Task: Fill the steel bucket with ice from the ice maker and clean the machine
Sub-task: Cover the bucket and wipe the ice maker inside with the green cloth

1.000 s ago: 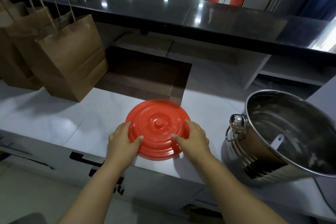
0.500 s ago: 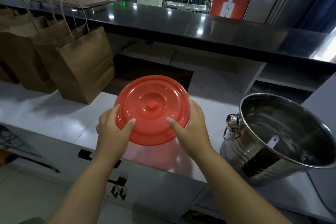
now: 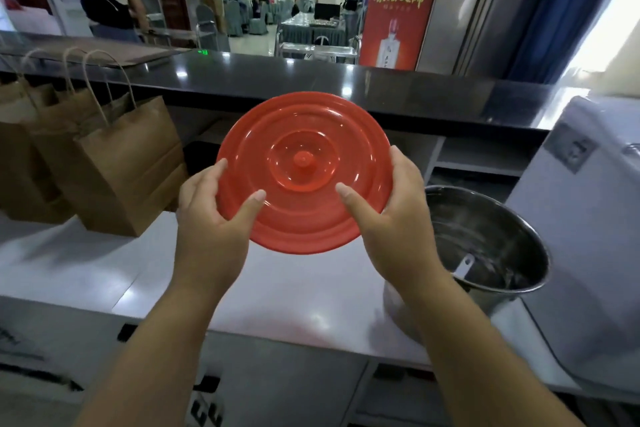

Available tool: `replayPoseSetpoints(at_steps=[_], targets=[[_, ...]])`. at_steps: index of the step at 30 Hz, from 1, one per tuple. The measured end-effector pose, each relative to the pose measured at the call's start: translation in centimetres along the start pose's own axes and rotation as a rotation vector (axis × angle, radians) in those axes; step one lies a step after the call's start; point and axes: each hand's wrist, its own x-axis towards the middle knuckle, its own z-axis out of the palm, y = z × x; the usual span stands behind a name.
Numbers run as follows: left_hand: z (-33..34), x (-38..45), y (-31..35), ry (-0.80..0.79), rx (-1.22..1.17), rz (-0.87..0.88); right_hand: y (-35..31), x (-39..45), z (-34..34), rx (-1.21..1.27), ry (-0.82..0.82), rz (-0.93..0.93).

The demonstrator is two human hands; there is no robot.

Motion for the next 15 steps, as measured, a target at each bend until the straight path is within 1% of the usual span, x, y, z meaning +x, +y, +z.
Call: replayPoseSetpoints(at_steps=[4, 8, 15], targets=[[2.4, -0.7, 2.0, -0.065, -0.027, 0.039, 0.4, 0.1, -3.6, -0.008, 0.079, 0.02], [5.4, -1.5, 3.7, -0.156, -0.058, 0.063, 1.6, -0.1, -7.2, -0.067, 0.161, 0.103], [10.0, -3.4, 5.3, -0.316, -0.085, 0.055, 4.2, -0.6, -12.3, -0.209, 0.223, 0.217]])
